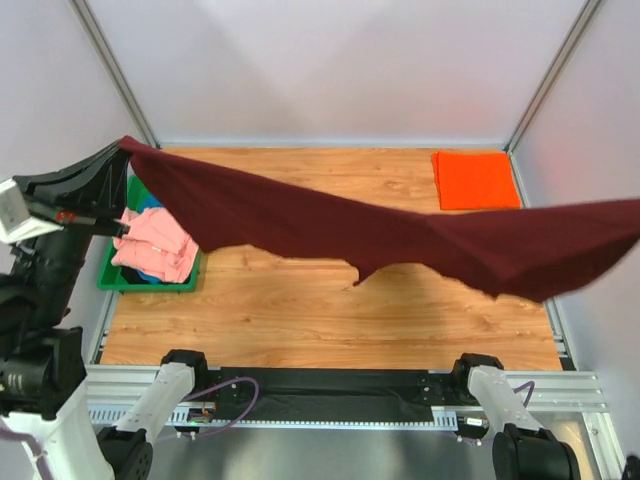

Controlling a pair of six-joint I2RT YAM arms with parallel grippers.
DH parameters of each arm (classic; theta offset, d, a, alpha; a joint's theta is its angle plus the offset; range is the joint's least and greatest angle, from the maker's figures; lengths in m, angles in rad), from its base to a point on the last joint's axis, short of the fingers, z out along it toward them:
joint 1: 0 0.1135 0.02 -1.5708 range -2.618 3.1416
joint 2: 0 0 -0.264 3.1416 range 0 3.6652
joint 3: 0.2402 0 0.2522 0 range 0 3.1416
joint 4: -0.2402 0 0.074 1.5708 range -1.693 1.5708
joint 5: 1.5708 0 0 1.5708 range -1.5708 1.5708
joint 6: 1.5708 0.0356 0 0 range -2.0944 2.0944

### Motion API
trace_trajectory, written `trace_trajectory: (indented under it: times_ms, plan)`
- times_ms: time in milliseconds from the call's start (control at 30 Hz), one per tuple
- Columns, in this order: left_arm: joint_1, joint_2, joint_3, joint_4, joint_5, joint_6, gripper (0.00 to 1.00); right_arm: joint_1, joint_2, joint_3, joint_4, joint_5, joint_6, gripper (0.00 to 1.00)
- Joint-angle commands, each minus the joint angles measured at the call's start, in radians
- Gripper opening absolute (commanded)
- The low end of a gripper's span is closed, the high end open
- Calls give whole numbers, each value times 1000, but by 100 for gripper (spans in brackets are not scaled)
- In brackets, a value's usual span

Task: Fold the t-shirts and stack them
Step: Fold the tshirt

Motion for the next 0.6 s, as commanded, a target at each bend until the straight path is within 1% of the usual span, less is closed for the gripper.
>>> trace_trajectory:
  times_ms: [0,100,167,200,233,300,333,367,433,467,533,567]
  plan:
    - [5,3,54,-87,9,-18,0,25,12,39,-84,92,11,0]
    - [5,15,103,-135,-20,-5,0,89,5,22,-54,151,-12,0]
    - [5,37,101,-143,-31,12,0,173,14,-33,-5,183,-46,0]
    - [5,44,89,-135,-43,18,0,201,23,-56,14,226,-90,0]
    - [5,52,53,-128,-51,23,0,256,44,-78,29,252,-124,0]
    - [5,95,13,-109,-66,20,0,311,67,-178,107,316,-193,0]
    - [5,113,-23,-100,-67,17,0,356,81,-215,139,336,-283,0]
    - [5,148,-43,-77,-67,5,0,365,118,-243,200,362,-320,0]
    - [5,188,-102,-48,-54,-6,0,365,167,-294,242,396,-409,0]
    - [5,225,-121,-11,-57,-12,0,365,229,-305,276,448,-432,0]
    - [5,265,-164,23,-82,-11,0,349,285,-355,317,450,-483,0]
    - [5,303,-173,55,-93,-6,0,327,328,-381,355,395,-480,0]
